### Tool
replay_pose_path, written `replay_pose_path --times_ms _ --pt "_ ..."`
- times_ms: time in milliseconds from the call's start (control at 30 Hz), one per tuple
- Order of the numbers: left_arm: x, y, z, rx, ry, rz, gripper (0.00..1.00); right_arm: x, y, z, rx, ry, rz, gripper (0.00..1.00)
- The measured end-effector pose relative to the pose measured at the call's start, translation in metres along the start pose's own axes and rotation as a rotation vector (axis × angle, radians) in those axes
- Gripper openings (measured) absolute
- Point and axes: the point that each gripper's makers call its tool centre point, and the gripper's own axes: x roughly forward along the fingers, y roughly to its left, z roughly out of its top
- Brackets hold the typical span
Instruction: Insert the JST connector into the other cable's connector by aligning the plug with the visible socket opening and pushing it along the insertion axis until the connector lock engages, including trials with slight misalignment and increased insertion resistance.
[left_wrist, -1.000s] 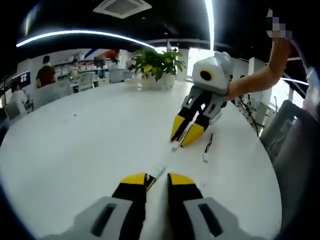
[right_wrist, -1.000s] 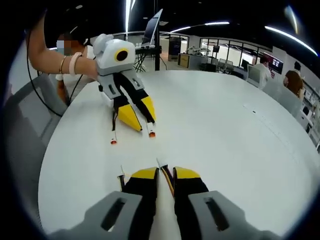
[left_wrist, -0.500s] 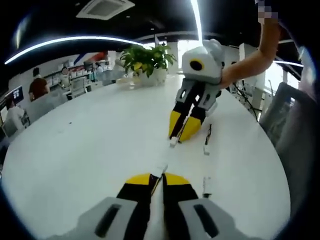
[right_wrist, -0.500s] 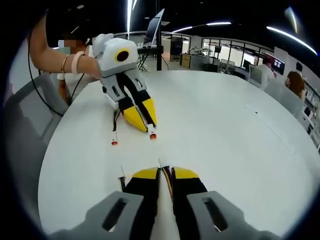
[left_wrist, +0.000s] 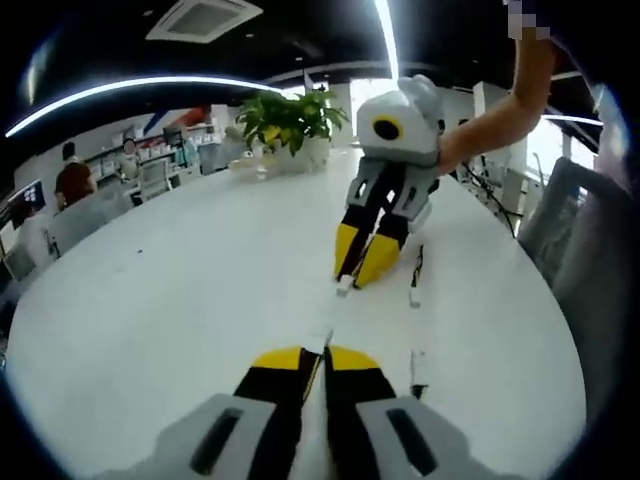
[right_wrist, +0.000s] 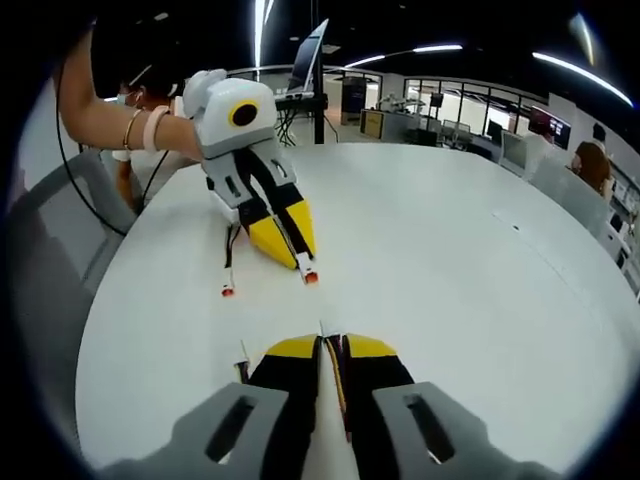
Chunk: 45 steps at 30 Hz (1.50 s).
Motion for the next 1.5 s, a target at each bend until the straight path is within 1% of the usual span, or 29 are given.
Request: replay_pose_path --times_ms 133,233,333,467,533,733,800,867,967,1100,1200,1400,1500 --pt "0.000 -0.002 0.002 0.032 -0.001 -0.009 0.01 0.001 0.000 0.001 -0.005 -0.005 0.004 0.05" --pt "0.000 -0.003 0.003 0.038 -0.005 -0.014 0.01 0.002 0.000 0.002 -0.010 -0.013 0.008 0.05" --pt "-0.001 -0.001 0.002 0.014 -0.012 -0.023 0.00 0.003 0.001 0.004 -0.020 -0.023 0.012 0.05" --pt "0.000 -0.002 0.000 -0.019 -0.016 -0.055 0.00 0.003 0.003 0.009 -0.035 -0.040 0.024 0.04" --pt "0.001 -0.002 0.000 -0.022 -0.013 -0.064 0.00 0.004 0.005 0.010 -0.041 -0.041 0.037 0.04" --pt "0.002 -0.011 0.006 -0.022 -0.014 -0.107 0.00 0.009 0.012 0.011 -0.080 -0.032 0.069 0.04" --pt "0.003 -0.014 0.006 -0.013 -0.003 -0.122 0.00 0.011 0.015 0.010 -0.095 -0.026 0.079 0.04" --pt "0.003 -0.016 0.006 -0.012 -0.005 -0.136 0.00 0.012 0.017 0.011 -0.090 -0.030 0.087 0.04" --pt "0.004 -0.014 0.003 -0.006 0.002 -0.146 0.00 0.012 0.019 0.013 -0.093 -0.036 0.095 0.04" --pt "0.003 -0.017 0.006 -0.013 -0.004 -0.150 0.00 0.012 0.021 0.015 -0.087 -0.044 0.108 0.04" --pt "0.003 -0.016 0.006 -0.016 -0.007 -0.146 0.00 0.011 0.023 0.017 -0.095 -0.045 0.113 0.04" --pt "0.001 -0.020 0.008 -0.010 -0.006 -0.165 0.00 0.011 0.026 0.018 -0.106 -0.050 0.124 0.04" --pt "0.000 -0.021 0.009 -0.013 -0.015 -0.173 0.00 0.009 0.026 0.019 -0.103 -0.059 0.134 0.04"
